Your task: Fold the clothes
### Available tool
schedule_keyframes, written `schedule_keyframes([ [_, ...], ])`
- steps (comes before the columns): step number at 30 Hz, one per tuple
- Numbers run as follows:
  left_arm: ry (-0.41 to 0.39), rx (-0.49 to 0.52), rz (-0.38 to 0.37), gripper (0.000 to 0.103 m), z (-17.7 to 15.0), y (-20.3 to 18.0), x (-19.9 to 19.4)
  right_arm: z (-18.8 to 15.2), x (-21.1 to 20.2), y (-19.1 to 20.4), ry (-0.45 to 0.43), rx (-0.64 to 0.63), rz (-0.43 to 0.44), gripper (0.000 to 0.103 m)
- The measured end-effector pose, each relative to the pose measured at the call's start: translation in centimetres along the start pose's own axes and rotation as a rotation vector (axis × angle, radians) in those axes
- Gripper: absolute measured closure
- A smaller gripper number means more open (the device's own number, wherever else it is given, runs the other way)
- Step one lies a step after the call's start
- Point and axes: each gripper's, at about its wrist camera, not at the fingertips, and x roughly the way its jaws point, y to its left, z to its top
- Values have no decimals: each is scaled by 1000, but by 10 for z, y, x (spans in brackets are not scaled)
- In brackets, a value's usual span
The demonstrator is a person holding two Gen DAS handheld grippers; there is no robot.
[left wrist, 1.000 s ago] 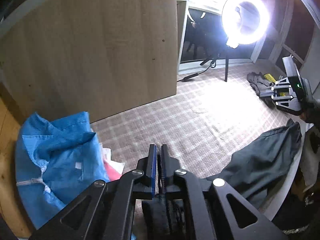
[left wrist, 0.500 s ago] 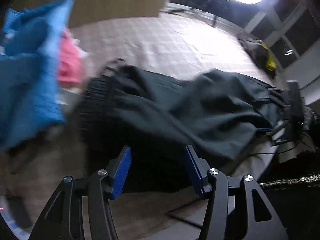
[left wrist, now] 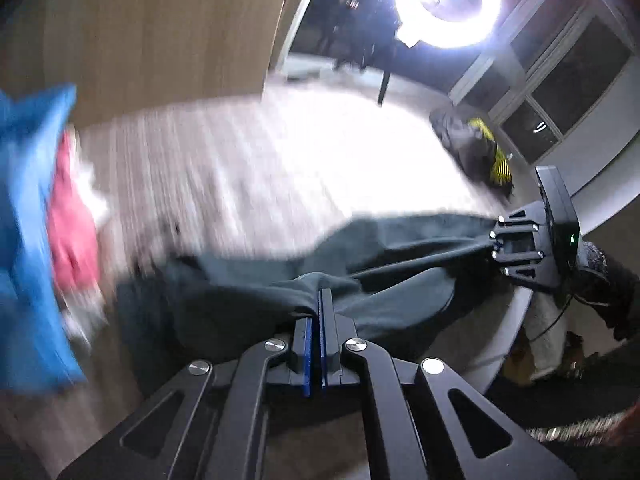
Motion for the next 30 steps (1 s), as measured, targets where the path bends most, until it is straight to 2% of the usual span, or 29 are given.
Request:
schedule_keyframes([
  [1, -13, 18, 11, 101, 14, -2, 0, 7, -4, -7, -5, -13, -19, 100],
  [2, -26, 36, 22, 101, 29, -5, 0, 16, -6, -19, 8, 4, -3, 100],
  [3, -39, 53, 33, 101, 43, -8, 0, 26, -2, -35, 66, 36, 80, 100],
  [4, -50, 49, 48, 101, 59, -5, 7, 31, 0, -47, 88, 47, 109, 97],
  [5, -60, 44, 64, 101, 75, -2, 14, 36, 2, -59, 87, 42, 86, 81],
  [6, -70, 38, 79, 101, 91, 1, 22, 40, 8, -69, 85, 31, -15, 52],
  [7, -76, 3, 139, 98, 107, 12, 35, 44, 13, -80, 84, 20, -115, 40],
  [8, -82, -35, 203, 96, 124, 24, 49, 47, 18, -92, 98, 49, -206, 38],
  [9, -58, -77, 234, 94, 131, 35, 59, 50, 24, -105, 112, 78, -295, 38],
  [10, -41, -120, 250, 95, 132, 42, 66, 49, 19, -104, 95, 93, -264, 38],
  [11, -41, -130, 240, 95, 124, 45, 62, 47, 14, -103, 77, 107, -233, 38],
  [12, -42, -137, 228, 90, 116, 48, 56, 45, 7, -93, 44, 90, -199, 38],
  [13, -42, -114, 244, 83, 103, 44, 50, 55, 10, -83, 18, 61, -171, 38],
  [16, -18, -32, 289, 60, 45, 33, 22, 27, 5, -42, 2, -41, -104, 38],
  [18, 16, -27, 300, 52, 6, 31, 11, 11, 11, -16, 12, -95, -91, 38],
  [20, 62, -28, 292, 52, -32, 22, 11, 1, 36, -6, 66, -147, -102, 38],
  [23, 146, 37, 251, 52, -86, 6, 20, -10, 73, 5, 124, -221, -213, 38],
  [26, 169, 141, 264, 52, -112, -12, 38, -19, 92, 3, 153, -246, -265, 38],
  [27, 166, 179, 280, 52, -117, -15, 44, -23, 92, 4, 152, -249, -268, 51],
  [28, 169, 202, 280, 58, -120, -16, 49, -27, 91, 4, 151, -252, -270, 69],
  [29, 173, 205, 269, 69, -122, -14, 52, -28, 88, 7, 160, -252, -265, 101],
  [30, 178, 207, 258, 103, -124, -12, 55, -30, 82, 10, 163, -247, -271, 100],
])
